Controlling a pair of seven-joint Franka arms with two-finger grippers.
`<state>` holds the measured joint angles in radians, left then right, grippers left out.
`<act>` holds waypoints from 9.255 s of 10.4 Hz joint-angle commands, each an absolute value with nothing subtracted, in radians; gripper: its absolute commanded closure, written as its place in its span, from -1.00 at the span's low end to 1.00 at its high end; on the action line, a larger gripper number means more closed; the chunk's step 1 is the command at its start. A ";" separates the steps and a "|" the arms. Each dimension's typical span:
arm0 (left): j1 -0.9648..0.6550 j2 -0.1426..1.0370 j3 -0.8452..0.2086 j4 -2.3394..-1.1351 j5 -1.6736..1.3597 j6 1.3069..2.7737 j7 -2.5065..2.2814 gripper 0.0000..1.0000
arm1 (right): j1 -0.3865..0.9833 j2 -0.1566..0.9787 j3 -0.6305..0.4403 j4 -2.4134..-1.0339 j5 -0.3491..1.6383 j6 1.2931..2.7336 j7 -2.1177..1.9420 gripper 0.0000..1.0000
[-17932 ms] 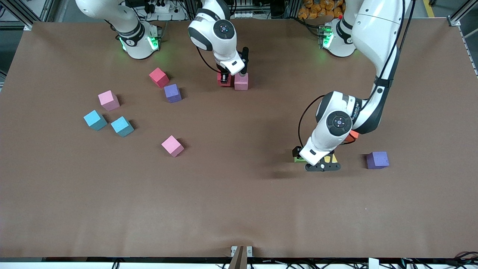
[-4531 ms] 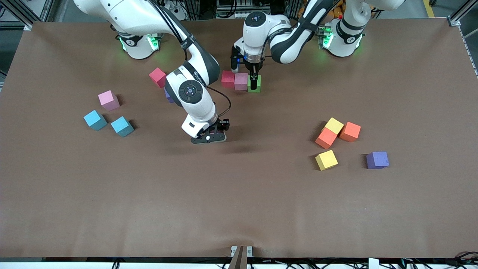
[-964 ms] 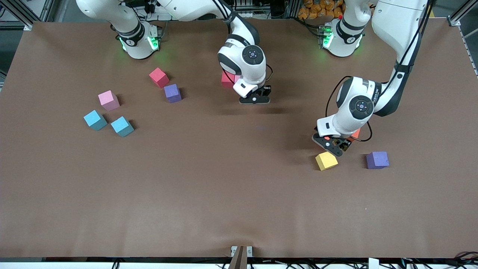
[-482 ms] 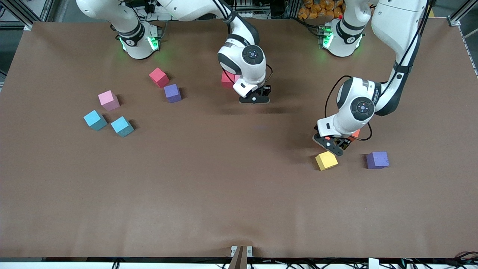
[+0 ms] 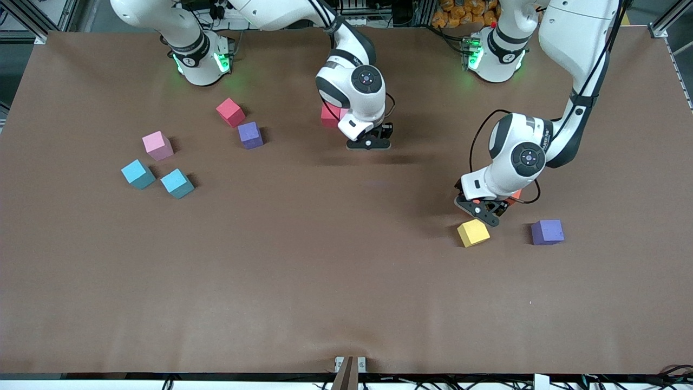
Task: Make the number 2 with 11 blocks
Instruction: 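Grasp the orange block with the left gripper, then release the light pink block beside the green block with the right gripper, then grasp the cyan block with the right gripper while the left gripper lifts orange, then carry the orange block with the left gripper while the right gripper holds cyan, then lower the orange block under the light pink block and open the left gripper, then grasp the yellow block with the left gripper while the right gripper carries cyan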
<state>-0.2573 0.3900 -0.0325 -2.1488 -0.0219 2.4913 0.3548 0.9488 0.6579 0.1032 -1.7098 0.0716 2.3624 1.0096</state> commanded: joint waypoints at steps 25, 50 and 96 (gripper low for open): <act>-0.253 0.387 -0.110 -2.105 -0.075 2.474 0.157 0.15 | 0.267 0.276 -0.078 -2.034 -0.014 1.966 -0.186 -1.00; -0.635 0.462 -0.187 -2.026 -0.063 2.479 -0.784 0.09 | 0.106 0.322 -0.117 -2.286 -0.147 2.296 -0.505 -1.00; -0.296 0.353 -0.168 -1.947 0.087 2.422 -0.696 -1.00 | 0.932 0.610 -0.107 -1.579 0.027 1.924 -0.399 0.41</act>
